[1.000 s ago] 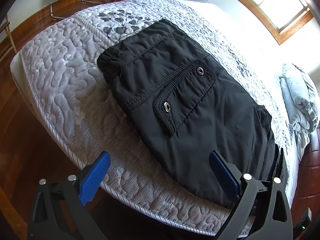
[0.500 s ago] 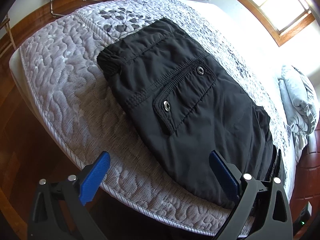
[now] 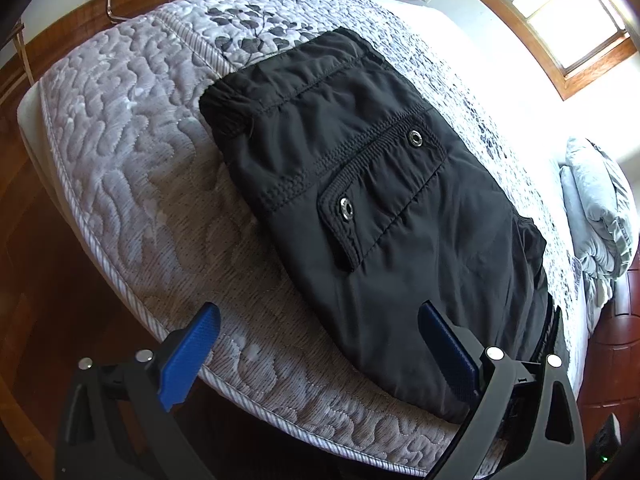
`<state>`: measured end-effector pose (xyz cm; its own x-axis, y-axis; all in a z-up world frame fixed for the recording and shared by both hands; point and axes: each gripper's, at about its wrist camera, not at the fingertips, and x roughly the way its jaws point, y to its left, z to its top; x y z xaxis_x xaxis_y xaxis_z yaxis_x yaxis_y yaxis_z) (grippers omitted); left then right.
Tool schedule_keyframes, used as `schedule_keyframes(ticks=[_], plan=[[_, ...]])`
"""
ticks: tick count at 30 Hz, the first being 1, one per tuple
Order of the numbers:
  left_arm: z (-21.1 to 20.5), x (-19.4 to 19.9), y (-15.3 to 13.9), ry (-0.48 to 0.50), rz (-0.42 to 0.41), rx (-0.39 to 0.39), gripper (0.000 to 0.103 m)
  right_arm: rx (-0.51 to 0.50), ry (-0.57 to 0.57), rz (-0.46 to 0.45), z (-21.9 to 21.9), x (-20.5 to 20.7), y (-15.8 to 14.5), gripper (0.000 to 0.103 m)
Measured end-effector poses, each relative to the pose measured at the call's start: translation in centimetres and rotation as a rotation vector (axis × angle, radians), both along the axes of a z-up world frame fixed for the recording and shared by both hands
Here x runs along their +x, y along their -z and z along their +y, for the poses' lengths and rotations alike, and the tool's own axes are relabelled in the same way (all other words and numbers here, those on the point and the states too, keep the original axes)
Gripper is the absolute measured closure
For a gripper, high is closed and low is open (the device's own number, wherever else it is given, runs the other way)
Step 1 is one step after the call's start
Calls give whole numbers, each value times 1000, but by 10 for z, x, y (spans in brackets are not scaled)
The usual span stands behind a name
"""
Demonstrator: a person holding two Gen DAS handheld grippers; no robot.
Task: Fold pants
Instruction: 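Open the right tool and withdraw it from the folded pants, then move the left tool to the edge of the folded pants to grasp it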
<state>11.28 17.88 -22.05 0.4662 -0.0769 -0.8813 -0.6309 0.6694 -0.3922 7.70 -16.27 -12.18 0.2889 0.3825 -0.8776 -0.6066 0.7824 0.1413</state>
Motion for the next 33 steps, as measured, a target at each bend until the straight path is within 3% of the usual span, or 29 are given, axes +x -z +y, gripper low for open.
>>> schedule_keyframes(ticks=[4,7,8,11,15,18,20,25,27,29,33], plan=[[-2,4,-3,8,-7,13,4,-12,-5,21,2,1,9,91],[0,8,-7,4,-13,16,4,18,4,34,-1,1,4,69],[4,7,-9,1,-15,17,4,36,10,31,-4,0,-1,58],[13,7,-13,-12,-30,9,4,89,30,8,-15,-1,-18,45],[28,-1,-18,-37,-65,7,4,184,133,-4,-56,5,-44,39],[47,-7,-17,-56,-139,-56,4,247,257,8,-96,13,-53,35],[65,-11,-17,-51,-238,-127,4,291,355,22,-131,18,-53,35],[109,-11,-17,-72,-368,-233,4,294,537,47,-191,21,-38,35],[124,-9,-15,-90,-369,-251,4,297,597,64,-208,20,-29,35],[137,-3,-9,-79,-373,-317,4,302,638,79,-219,18,-22,34],[149,2,4,-120,-384,-394,4,294,666,89,-225,18,-15,34]])
